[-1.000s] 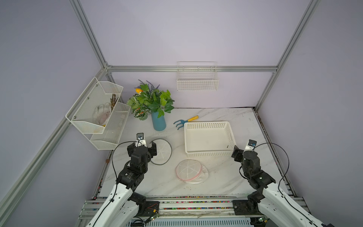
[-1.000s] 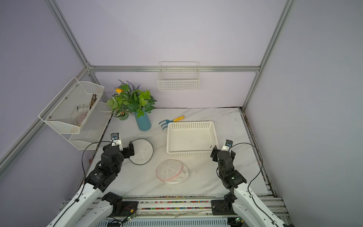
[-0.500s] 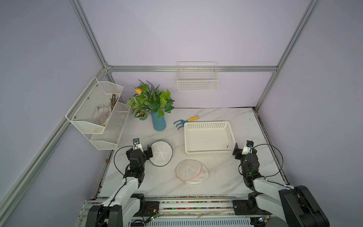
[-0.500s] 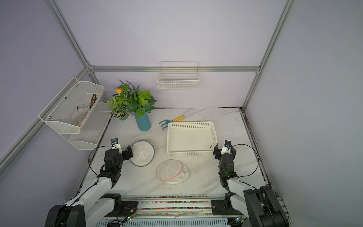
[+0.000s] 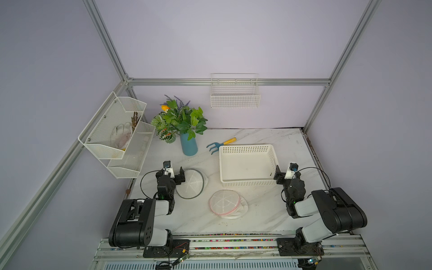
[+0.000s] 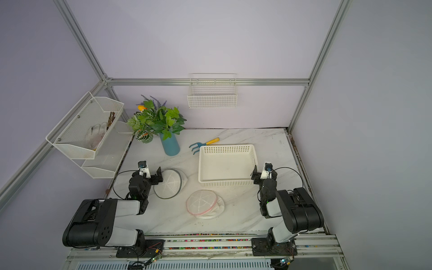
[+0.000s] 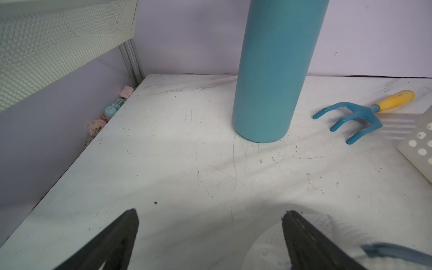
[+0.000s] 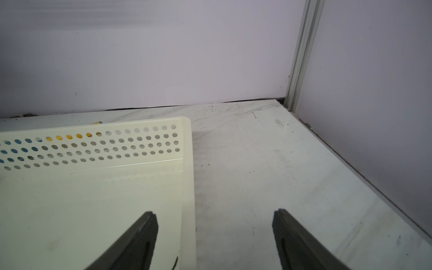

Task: Turn the laundry bag inside out
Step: Reset both arms

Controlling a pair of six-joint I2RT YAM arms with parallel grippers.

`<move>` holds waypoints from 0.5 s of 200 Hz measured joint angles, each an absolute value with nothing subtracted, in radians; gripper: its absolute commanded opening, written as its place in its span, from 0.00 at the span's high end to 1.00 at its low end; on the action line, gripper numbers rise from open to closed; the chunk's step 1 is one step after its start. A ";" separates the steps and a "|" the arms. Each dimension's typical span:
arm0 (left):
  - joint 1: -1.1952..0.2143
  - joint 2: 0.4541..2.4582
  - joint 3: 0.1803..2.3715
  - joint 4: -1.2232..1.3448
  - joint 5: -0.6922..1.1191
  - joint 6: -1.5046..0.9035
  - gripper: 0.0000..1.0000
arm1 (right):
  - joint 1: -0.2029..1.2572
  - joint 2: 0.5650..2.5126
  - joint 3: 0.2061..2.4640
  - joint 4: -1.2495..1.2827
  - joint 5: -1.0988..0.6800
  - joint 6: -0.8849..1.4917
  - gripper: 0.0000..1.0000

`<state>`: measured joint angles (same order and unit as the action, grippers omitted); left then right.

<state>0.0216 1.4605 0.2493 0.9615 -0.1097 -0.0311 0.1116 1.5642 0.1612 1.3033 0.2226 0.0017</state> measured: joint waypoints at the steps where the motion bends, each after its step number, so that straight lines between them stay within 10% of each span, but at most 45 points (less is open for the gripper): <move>1: 0.022 1.463 0.249 0.963 -0.109 -0.031 0.00 | 0.112 1.565 0.161 1.304 0.222 0.002 0.15; 100: 0.014 1.560 0.357 0.950 -0.196 -0.037 0.00 | 0.096 1.569 0.284 1.198 0.307 0.046 0.01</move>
<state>0.0135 1.5600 0.3569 0.9504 -0.1959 -0.0368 0.0959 1.5692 0.2844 1.1976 0.3069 0.0460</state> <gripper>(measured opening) 0.999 0.988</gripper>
